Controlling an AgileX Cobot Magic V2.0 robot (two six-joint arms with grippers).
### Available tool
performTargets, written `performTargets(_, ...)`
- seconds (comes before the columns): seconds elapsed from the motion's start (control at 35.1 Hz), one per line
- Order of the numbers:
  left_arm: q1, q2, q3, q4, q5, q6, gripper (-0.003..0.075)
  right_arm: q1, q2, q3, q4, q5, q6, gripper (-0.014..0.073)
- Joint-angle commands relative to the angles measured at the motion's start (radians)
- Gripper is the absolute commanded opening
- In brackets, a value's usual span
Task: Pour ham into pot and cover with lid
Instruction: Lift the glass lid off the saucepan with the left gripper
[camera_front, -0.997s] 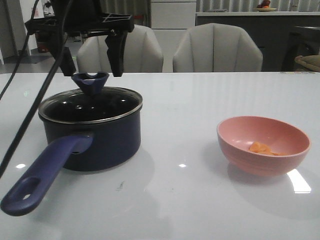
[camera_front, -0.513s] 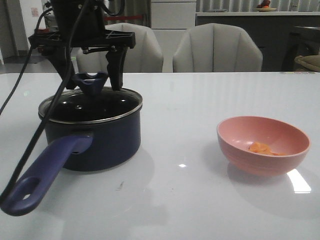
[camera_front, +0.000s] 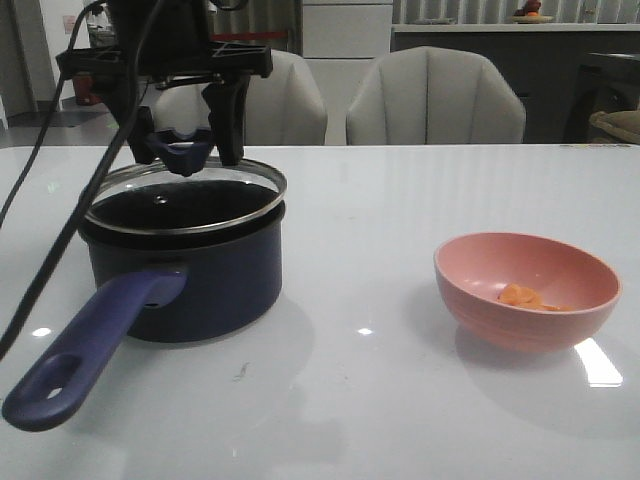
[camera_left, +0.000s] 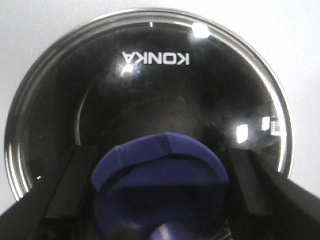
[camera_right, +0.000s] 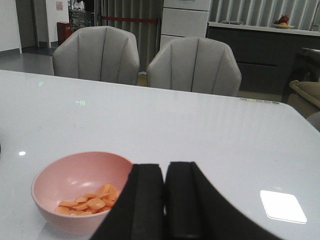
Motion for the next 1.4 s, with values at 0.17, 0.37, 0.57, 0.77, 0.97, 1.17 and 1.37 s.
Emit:
performTargets(0.17,0.033,-0.122,-0.042,0.018,0.035,0.002,0.0278,-0.006,-0.019,-0.004,-0.007,-0.078,-0.008,0.0148)
performTargets(0.37,0.117,-0.201,0.008,0.013,0.03,0.068,0.0278,-0.006,-0.019,-0.004,-0.007,-0.078,-0.008,0.0148)
performTargets(0.57,0.222,-0.283,0.078,0.034,0.023,0.141,0.0278,-0.006,-0.019,-0.004,-0.007,-0.078,-0.008,0.0148)
performTargets(0.77,0.362,-0.348,0.219,-0.025,-0.038,0.227,0.0278,-0.006,-0.019,-0.004,-0.007,-0.078,-0.008,0.0148)
performTargets(0.97,0.476,-0.365,0.385,-0.115,-0.143,0.311,0.0278,-0.006,-0.019,-0.004,-0.007,-0.078,-0.008,0.0148)
performTargets(1.17,0.528,-0.365,0.559,-0.118,-0.305,0.313,0.0278,-0.006,-0.019,-0.004,-0.007,-0.078,-0.008,0.0148)
performTargets(1.37,0.53,-0.33,0.652,-0.112,-0.424,0.313,0.0278,-0.006,-0.019,-0.004,-0.007,-0.078,-0.008,0.0148)
